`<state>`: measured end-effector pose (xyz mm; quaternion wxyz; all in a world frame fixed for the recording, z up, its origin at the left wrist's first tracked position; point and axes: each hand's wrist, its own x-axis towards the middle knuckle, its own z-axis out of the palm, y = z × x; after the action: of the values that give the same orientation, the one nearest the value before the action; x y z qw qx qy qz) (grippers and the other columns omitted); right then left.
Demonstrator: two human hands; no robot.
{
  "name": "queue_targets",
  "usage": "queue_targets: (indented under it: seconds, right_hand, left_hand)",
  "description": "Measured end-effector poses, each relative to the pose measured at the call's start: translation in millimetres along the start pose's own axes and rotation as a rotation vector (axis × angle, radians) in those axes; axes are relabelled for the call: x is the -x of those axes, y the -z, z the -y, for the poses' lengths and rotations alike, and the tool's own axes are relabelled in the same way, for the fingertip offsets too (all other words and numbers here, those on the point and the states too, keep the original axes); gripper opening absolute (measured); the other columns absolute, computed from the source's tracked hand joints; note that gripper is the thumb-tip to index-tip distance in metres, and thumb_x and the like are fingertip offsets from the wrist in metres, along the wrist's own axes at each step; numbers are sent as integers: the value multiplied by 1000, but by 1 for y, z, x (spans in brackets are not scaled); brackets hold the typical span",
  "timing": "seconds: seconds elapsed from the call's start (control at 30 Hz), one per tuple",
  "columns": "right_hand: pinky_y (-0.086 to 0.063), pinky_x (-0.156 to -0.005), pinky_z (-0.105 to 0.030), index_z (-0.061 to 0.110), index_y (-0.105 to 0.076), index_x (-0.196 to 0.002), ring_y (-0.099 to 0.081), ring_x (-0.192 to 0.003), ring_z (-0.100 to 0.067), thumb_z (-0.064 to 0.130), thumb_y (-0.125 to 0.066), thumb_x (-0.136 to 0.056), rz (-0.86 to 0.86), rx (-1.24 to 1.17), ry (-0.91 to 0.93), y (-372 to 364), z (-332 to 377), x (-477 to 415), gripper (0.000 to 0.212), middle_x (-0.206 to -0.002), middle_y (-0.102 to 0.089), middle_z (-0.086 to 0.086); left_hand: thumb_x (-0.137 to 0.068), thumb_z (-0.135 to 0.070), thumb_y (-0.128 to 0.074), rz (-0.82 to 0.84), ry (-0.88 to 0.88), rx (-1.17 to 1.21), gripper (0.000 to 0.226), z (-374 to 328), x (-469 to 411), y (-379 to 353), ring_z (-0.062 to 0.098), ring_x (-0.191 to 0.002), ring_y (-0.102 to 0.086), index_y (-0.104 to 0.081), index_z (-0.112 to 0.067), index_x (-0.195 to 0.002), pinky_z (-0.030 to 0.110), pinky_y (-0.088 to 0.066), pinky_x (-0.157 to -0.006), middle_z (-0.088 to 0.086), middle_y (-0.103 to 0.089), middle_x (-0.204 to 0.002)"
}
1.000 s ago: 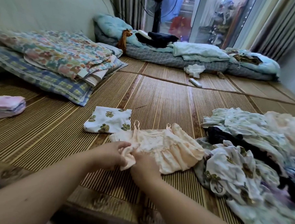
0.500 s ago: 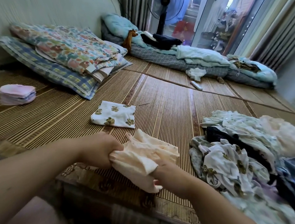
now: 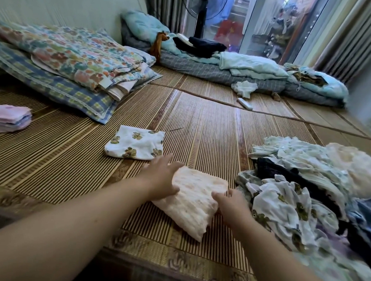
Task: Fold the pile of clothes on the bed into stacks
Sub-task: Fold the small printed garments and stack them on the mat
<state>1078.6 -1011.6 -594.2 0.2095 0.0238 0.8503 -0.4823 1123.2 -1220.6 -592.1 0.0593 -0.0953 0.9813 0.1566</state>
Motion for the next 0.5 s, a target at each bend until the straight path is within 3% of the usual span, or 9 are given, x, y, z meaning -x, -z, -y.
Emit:
queue_targets:
  seconds: [0.1, 0.2, 0.33, 0.5]
  right_hand:
    - [-46, -86, -23, 21, -38, -144, -50, -102, -5, 27, -65, -88, -180, 316, 303, -9, -10, 10, 62, -127, -48, 3]
    - [-25, -113, -29, 25, -30, -150, -29, -140, -14, 33, -59, -91, -61, 596, 548, -25, -20, 15, 67, -154, -30, 1]
    - [-14, -116, -57, 32, -9, -153, -2, -149, -17, 41, -51, -89, 210, 914, 420, -39, -24, 3, 78, -163, -7, 3]
    - [-8, -114, -63, 35, -10, -153, 1, -150, -25, 31, -48, -96, 123, 1092, 359, -19, -5, -44, 68, -164, -5, -2]
  left_hand:
    - [-90, -54, -51, 60, -84, -40, 80, 3, 7, -34, 19, -148, 11, -9, -31, -153, 50, -3, -117, -3, 4, -163]
    - [-92, -55, -44, 105, -121, -74, 80, 2, 11, -51, 18, -147, 16, 1, -31, -154, 49, -2, -117, -3, 9, -163]
    - [-83, -65, -47, 192, -152, -60, 80, 2, 9, -55, 27, -146, 21, 2, -56, -145, 57, 3, -116, -3, 16, -161]
    - [-90, -52, -49, 178, -329, 43, 65, 5, -15, -56, 16, -147, 16, -14, -57, -145, 44, -2, -119, -10, 11, -161]
